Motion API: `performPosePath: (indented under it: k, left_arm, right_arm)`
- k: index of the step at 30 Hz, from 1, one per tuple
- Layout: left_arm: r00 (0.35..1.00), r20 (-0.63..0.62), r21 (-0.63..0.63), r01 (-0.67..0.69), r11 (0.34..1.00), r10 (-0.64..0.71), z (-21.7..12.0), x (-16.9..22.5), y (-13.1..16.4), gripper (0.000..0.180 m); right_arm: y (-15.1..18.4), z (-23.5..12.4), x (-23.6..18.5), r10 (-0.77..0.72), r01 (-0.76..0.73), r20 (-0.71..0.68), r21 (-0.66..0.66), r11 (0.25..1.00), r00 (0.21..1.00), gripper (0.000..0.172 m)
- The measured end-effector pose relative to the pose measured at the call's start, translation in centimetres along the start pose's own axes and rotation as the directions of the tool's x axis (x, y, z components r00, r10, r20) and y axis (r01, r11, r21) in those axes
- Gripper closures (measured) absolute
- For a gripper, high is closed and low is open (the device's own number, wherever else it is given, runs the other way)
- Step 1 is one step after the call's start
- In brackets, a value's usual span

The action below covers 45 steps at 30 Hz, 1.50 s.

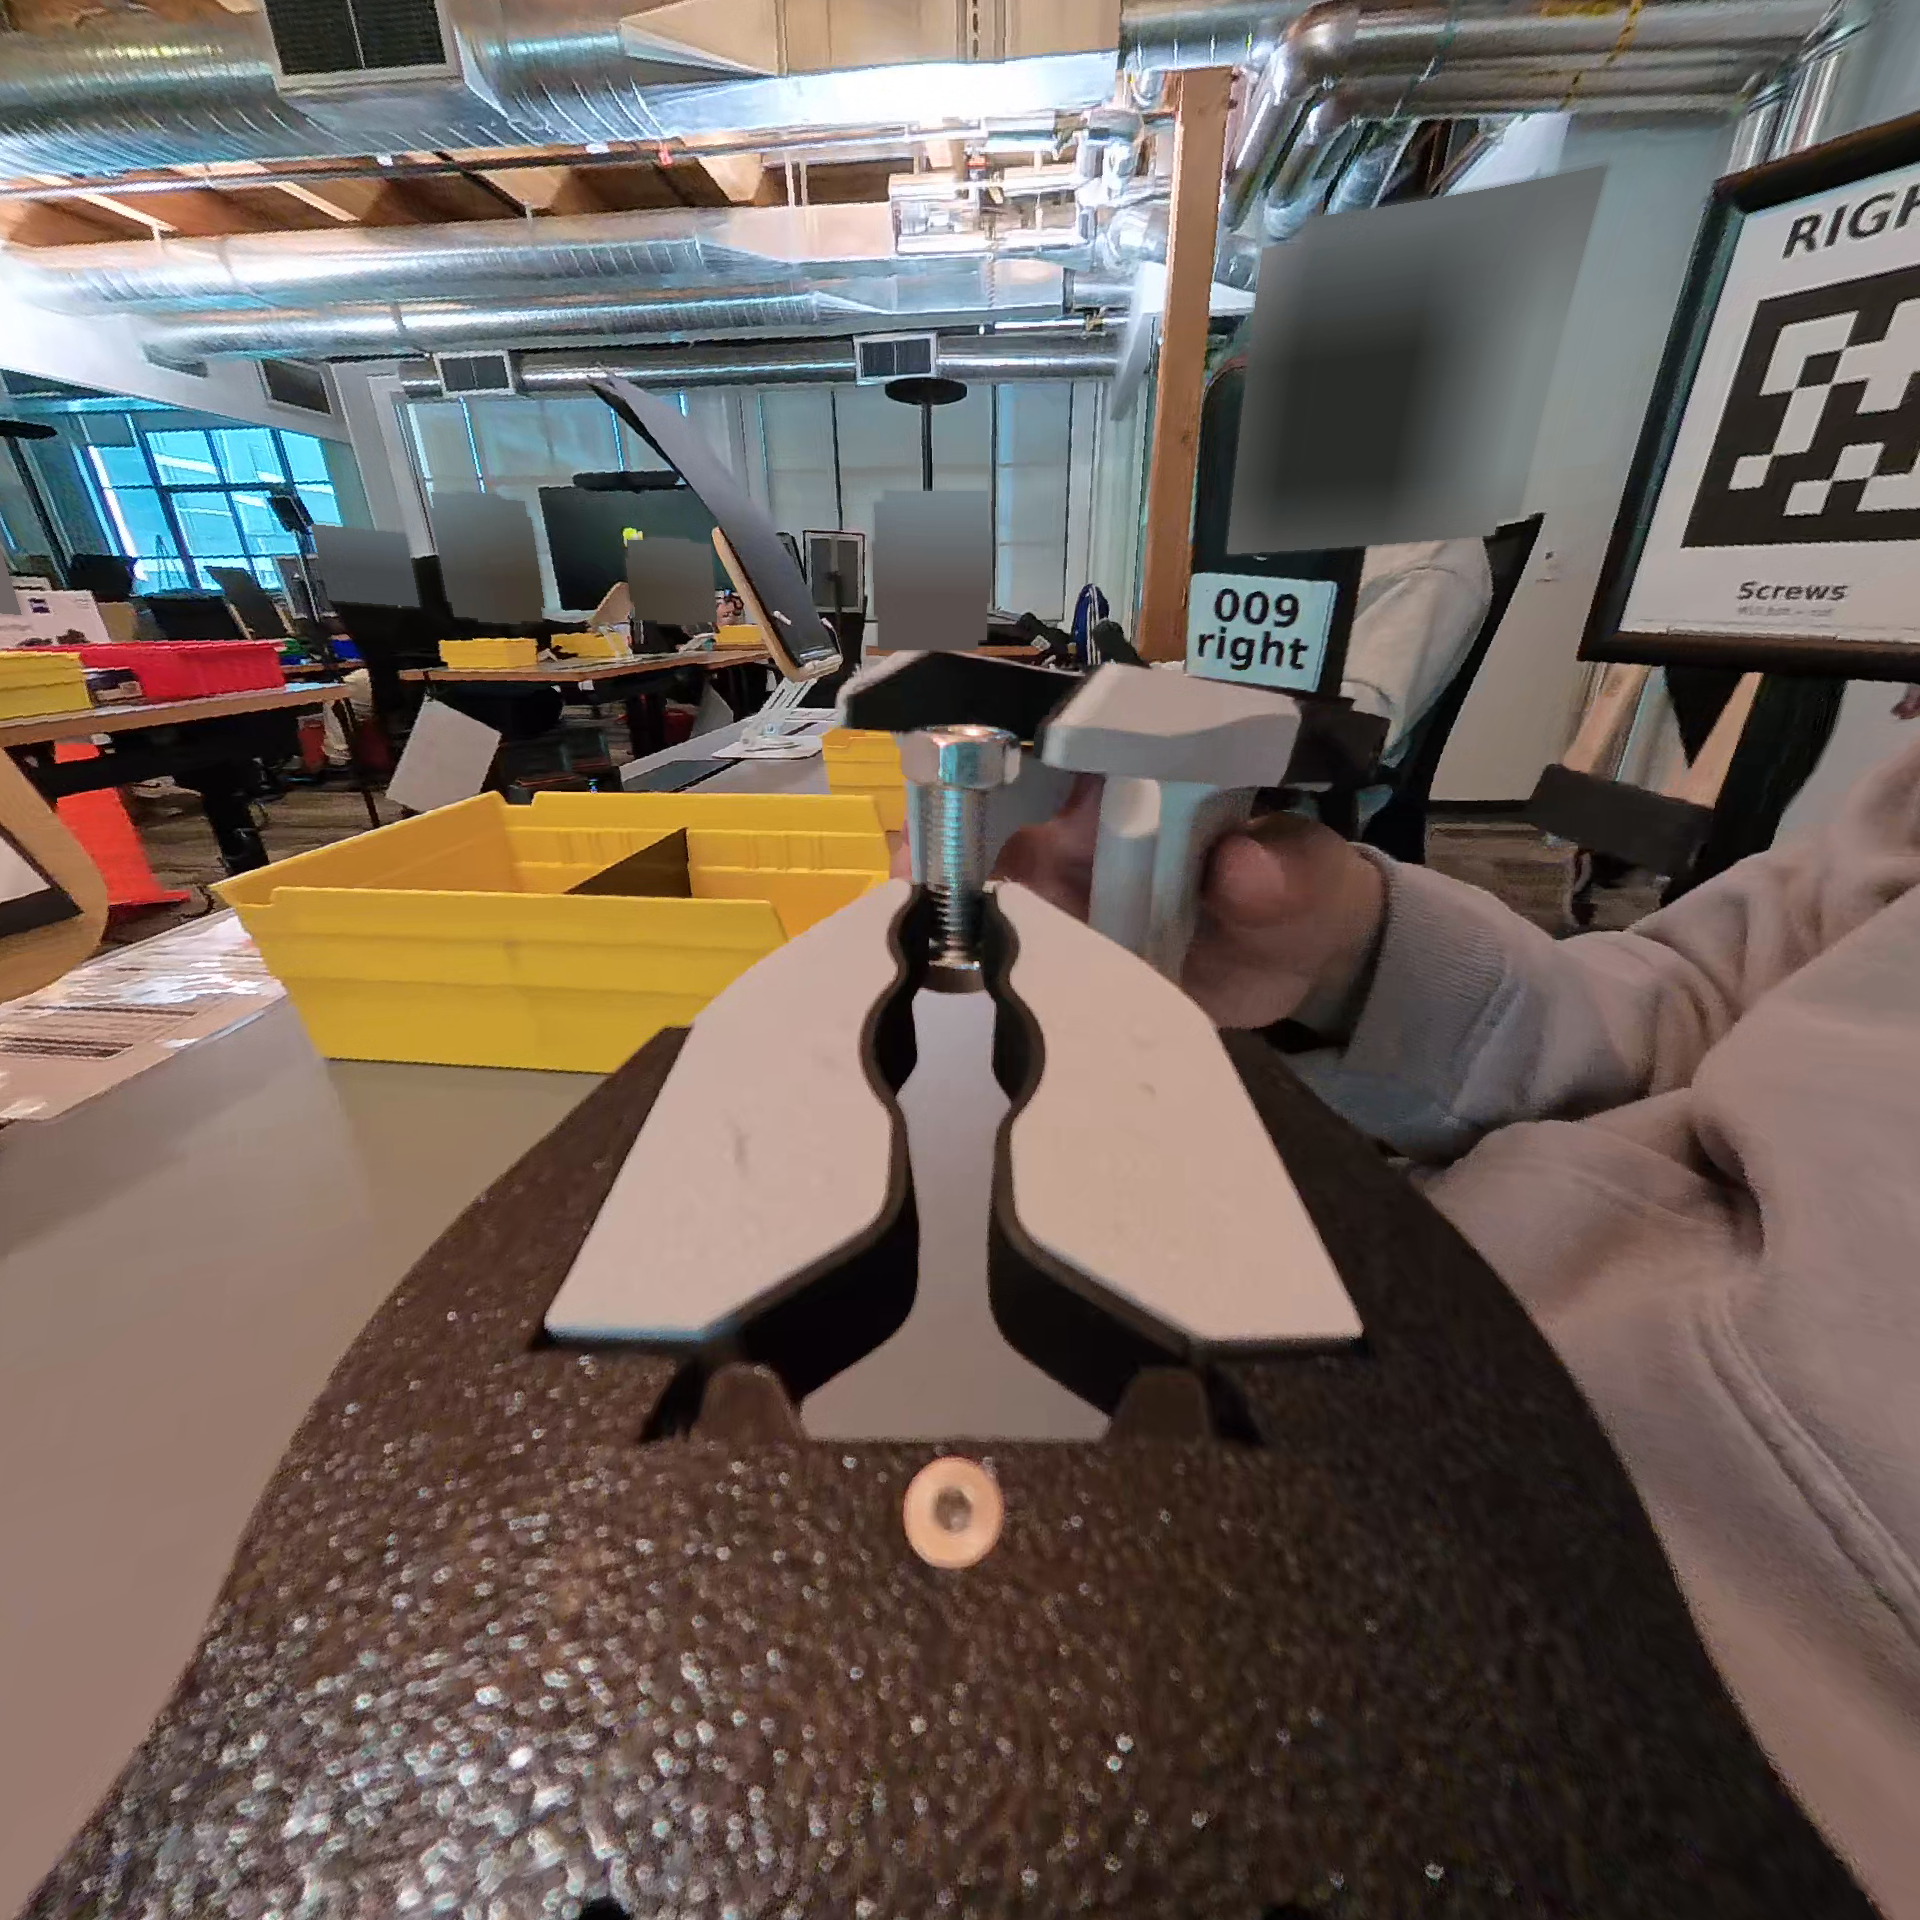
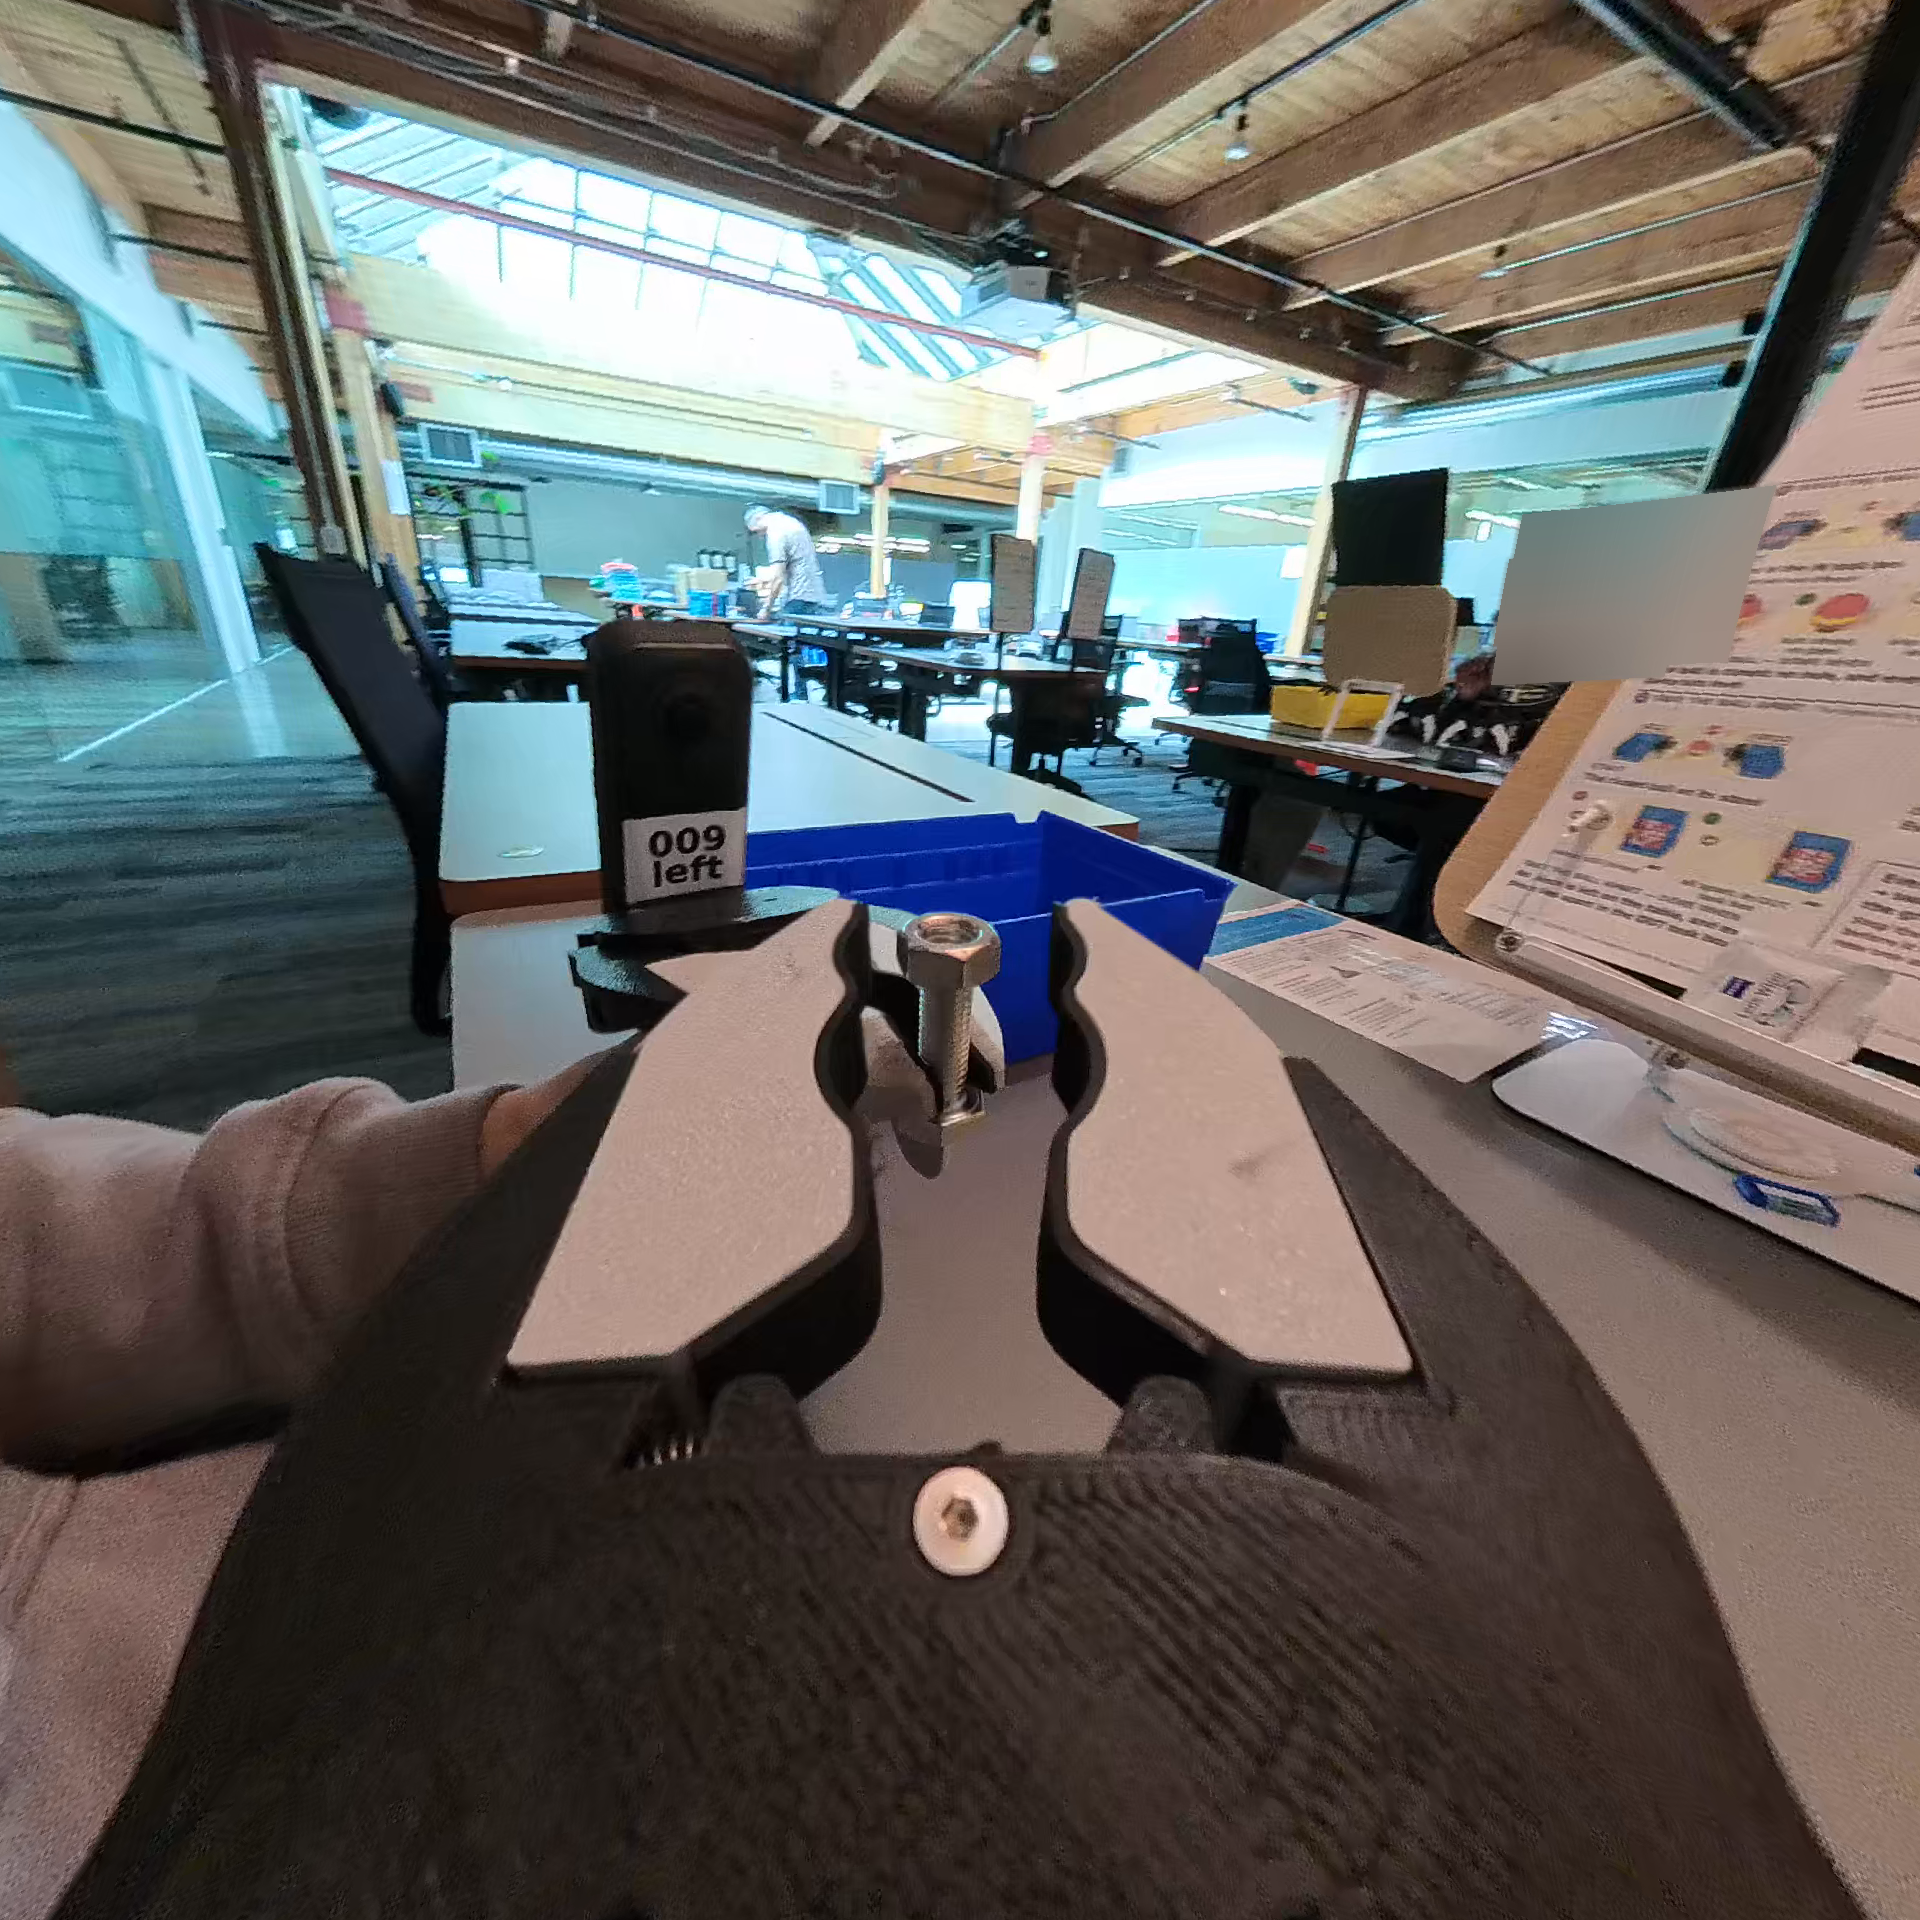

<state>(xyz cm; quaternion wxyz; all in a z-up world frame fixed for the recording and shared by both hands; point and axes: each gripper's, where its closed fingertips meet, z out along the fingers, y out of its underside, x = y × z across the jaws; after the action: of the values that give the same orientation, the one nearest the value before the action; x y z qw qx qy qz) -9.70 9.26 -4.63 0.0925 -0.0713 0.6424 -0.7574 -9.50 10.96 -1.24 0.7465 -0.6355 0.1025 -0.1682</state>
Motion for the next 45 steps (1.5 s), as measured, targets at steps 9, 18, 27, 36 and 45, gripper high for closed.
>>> performPosePath:
  k: [9, 18, 27, 36, 45]
  left_arm:
    - [0.997, 0.053, -0.047, -0.048, 0.998, 0.05, 0.2, -0.4, 0.5, 0.172]
    - [0.913, -0.406, -0.064, 0.012, 0.998, -0.037, -0.2, 5.7, 0.3, 0.172]
    - [0.977, -0.213, 0.017, 0.021, 1.0, -0.017, -0.5, 2.4, -0.5, 0.172]
    - [0.995, -0.099, 0.009, 0.0, 1.0, 0.001, -0.4, 1.0, -0.2, 0.172]
    - [0.997, -0.073, -0.011, -0.029, 1.0, 0.028, -0.4, 0.7, 0.0, 0.172]
  right_arm:
    - [0.7, 0.1, 0.1, -0.023, 0.022, -0.009, -0.059, 0.998, 1.0, 0.154]
    - [-0.3, -3.2, -5.1, 0.042, -0.01, 0.494, -0.067, 0.998, 0.868, 0.154]
    - [-0.8, -2.4, -0.2, 0.08, -0.082, 0.225, -0.001, 0.997, 0.971, 0.149]
    - [0.1, -0.8, -0.9, 0.006, 0.001, 0.145, -0.049, 0.999, 0.989, 0.128]
    - [0.4, -0.1, -1.0, -0.075, 0.081, 0.09, -0.068, 0.994, 0.993, 0.153]
